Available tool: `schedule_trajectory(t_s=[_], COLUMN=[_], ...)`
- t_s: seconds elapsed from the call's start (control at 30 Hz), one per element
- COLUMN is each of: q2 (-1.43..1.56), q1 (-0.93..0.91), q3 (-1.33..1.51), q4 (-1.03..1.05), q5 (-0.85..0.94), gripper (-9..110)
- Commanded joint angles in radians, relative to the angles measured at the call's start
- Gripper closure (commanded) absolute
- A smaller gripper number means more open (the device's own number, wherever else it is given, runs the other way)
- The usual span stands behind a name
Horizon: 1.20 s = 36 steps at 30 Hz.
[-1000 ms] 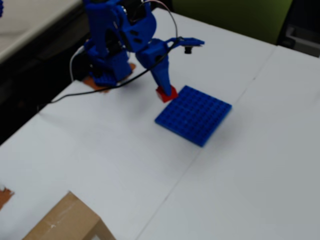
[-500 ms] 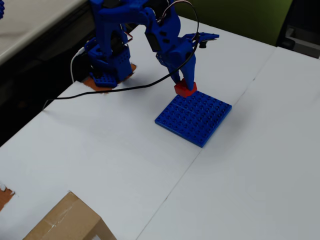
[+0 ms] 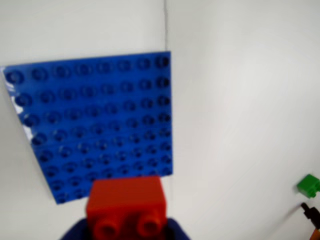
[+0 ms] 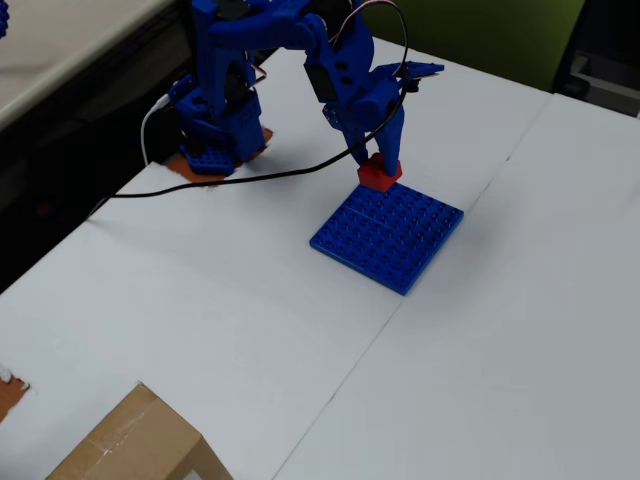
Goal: Pick up the 2x2 red block and go up the 8x8 blue block.
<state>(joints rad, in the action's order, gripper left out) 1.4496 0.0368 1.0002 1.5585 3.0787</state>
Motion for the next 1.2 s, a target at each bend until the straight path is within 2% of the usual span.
schedule_trajectory(t_s=[0.0, 1.17], q2=[0.002, -0.044], q1=[0.017, 0.006], q3=[-0.058, -0.117], q4=[0.006, 0.021], q5=[0.023, 0.219], gripper=[101, 101])
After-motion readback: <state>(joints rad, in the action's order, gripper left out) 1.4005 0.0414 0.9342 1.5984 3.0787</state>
